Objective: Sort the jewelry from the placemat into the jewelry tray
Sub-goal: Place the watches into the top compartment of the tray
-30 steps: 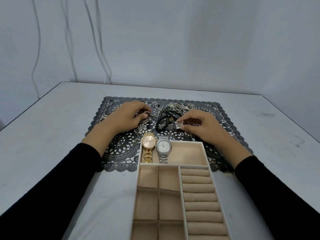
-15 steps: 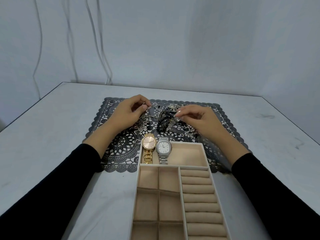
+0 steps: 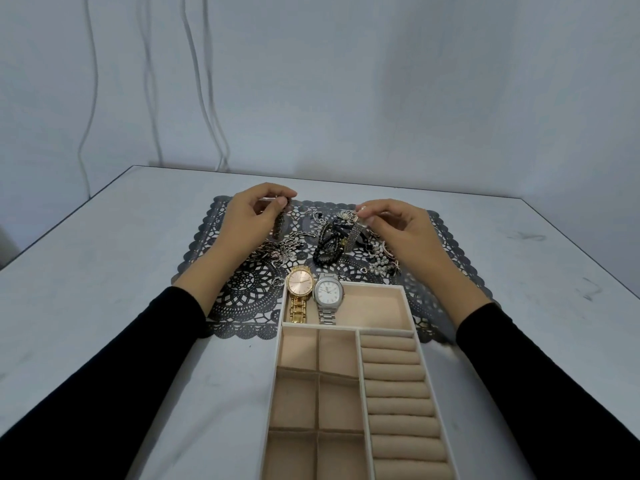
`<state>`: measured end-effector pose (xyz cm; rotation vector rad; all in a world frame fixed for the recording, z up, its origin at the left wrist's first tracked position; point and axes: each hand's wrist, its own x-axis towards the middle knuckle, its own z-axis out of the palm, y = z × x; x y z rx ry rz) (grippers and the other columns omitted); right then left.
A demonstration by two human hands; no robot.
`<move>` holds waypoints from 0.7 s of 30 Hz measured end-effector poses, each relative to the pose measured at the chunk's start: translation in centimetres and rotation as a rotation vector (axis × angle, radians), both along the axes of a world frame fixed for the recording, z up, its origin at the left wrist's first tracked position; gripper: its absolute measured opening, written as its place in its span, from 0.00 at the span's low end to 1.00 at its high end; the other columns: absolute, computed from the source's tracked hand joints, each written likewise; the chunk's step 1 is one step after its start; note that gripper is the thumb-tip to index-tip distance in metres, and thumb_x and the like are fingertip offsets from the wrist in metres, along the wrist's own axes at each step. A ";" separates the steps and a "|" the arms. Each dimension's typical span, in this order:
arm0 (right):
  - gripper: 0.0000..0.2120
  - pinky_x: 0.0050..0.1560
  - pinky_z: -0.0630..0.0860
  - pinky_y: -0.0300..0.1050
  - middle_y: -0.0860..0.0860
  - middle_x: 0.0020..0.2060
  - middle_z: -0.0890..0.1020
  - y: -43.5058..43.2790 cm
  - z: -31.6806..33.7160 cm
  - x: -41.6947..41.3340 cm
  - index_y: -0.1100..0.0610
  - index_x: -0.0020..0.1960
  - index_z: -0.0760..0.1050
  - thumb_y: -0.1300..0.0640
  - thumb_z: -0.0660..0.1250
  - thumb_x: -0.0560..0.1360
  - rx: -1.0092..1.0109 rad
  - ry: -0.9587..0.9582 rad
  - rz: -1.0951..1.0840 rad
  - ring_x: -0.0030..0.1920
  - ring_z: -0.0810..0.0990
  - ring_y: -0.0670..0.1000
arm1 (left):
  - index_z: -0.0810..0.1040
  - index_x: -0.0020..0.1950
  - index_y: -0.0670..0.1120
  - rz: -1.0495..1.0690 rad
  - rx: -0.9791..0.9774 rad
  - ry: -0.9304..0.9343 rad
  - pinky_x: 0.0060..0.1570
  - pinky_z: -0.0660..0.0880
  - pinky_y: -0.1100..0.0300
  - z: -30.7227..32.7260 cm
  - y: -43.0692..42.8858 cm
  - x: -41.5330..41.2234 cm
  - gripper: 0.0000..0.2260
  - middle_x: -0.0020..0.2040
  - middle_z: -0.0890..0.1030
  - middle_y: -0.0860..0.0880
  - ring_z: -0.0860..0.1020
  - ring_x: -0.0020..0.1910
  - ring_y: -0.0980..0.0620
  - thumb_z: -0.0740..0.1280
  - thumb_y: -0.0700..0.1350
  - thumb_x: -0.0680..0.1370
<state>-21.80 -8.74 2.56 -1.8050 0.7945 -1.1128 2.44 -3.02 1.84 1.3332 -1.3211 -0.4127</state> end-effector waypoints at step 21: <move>0.07 0.49 0.78 0.40 0.56 0.45 0.84 4.8 2.7 -1.2 0.60 0.51 0.82 0.66 0.69 0.74 0.049 -0.282 0.020 0.47 0.81 0.51 | 0.82 0.52 0.52 -0.034 -0.118 0.171 0.52 0.79 0.60 1.7 6.3 -2.0 0.09 0.48 0.84 0.51 0.83 0.52 0.49 0.69 0.39 0.78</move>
